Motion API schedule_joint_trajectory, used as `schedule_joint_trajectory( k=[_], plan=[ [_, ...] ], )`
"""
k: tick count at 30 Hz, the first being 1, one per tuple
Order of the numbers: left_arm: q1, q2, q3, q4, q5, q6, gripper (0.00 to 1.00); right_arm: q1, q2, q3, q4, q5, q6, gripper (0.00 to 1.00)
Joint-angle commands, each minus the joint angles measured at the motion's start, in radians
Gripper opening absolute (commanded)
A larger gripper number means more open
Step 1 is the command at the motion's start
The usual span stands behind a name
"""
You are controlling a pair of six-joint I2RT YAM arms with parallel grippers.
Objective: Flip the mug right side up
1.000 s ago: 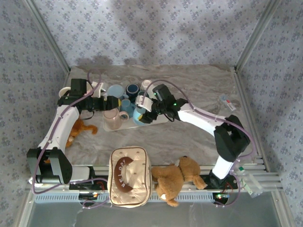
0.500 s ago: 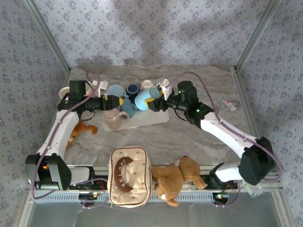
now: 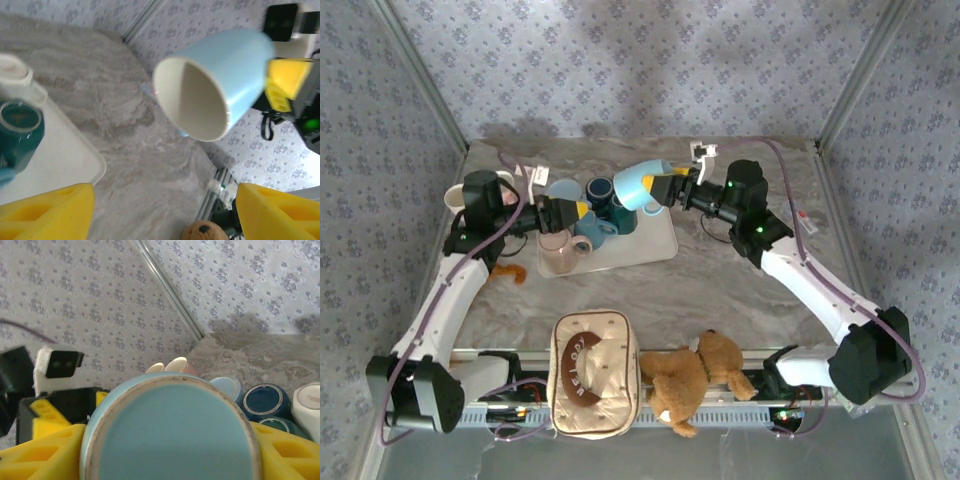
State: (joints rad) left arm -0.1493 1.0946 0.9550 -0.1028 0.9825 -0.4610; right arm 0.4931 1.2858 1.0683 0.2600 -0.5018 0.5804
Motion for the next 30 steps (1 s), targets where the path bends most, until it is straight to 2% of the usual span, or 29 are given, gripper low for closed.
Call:
schedule_joint_trajectory(
  k=[1,8,17,23,30],
  plan=[
    [-0.033,-0.071,-0.011,0.185,-0.054,-0.074,0.75,-0.010,-0.002,0.065,0.085,-0.062,0.147,0.51],
    [-0.104,-0.095,0.001,0.235,-0.116,-0.088,0.79,-0.046,0.023,0.034,0.205,-0.079,0.322,0.51],
    [-0.168,0.010,0.015,0.444,-0.139,-0.293,0.80,-0.051,0.060,0.036,0.305,-0.121,0.479,0.50],
    [-0.241,0.050,0.077,0.406,-0.159,-0.230,0.71,-0.033,0.068,0.040,0.315,-0.119,0.494,0.50],
    [-0.279,0.084,0.100,0.436,-0.165,-0.235,0.58,-0.013,0.076,0.039,0.322,-0.108,0.487,0.49]
  ],
)
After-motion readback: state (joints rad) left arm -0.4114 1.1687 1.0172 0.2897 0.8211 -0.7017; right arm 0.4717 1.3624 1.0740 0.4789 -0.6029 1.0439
